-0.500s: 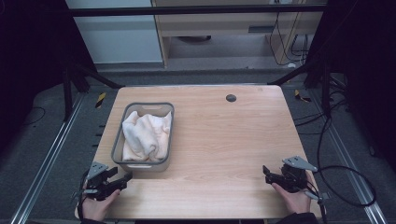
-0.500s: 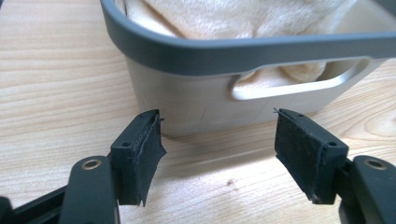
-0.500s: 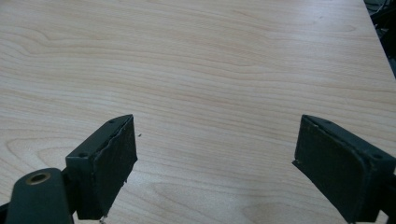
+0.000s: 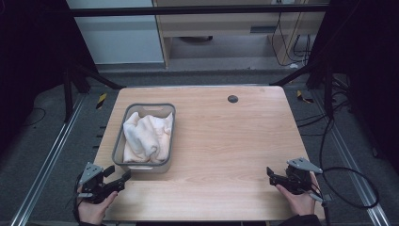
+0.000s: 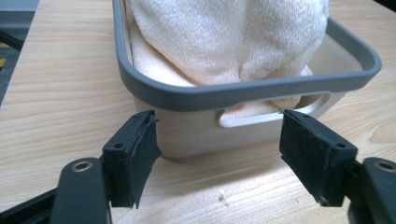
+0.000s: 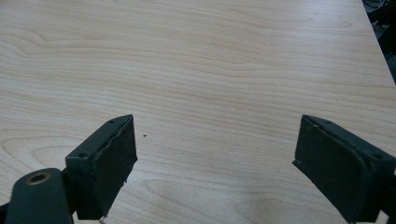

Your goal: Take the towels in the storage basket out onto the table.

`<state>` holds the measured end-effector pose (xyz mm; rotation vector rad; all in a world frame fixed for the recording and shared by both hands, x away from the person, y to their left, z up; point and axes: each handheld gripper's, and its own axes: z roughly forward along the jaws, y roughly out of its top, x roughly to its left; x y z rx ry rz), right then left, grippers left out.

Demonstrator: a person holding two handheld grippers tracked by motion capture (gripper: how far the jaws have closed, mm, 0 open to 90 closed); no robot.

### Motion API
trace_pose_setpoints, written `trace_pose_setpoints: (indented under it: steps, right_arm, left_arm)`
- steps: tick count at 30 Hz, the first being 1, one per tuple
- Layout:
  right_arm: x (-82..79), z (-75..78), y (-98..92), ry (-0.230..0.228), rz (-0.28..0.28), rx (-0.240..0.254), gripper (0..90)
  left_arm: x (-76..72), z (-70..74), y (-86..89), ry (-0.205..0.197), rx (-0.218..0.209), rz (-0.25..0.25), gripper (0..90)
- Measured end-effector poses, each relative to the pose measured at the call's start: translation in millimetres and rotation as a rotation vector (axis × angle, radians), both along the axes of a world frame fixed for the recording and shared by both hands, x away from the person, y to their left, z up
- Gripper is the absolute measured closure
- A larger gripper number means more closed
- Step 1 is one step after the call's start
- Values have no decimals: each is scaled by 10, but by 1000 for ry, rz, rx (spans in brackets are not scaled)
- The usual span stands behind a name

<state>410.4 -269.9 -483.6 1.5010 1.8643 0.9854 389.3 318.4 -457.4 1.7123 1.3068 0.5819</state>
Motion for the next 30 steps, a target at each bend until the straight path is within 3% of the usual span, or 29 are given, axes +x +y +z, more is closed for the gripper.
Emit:
trace_pose_setpoints:
  steps: [15,30]
  right_arm:
    - [10,-15,5,4,5,-10,121]
    - [15,-28,8,12,7,-2,118]
  left_arm:
    - [-31,200,-17,-65,-33,-1,264]
    - [12,404,-62,-102,-40,-18,263]
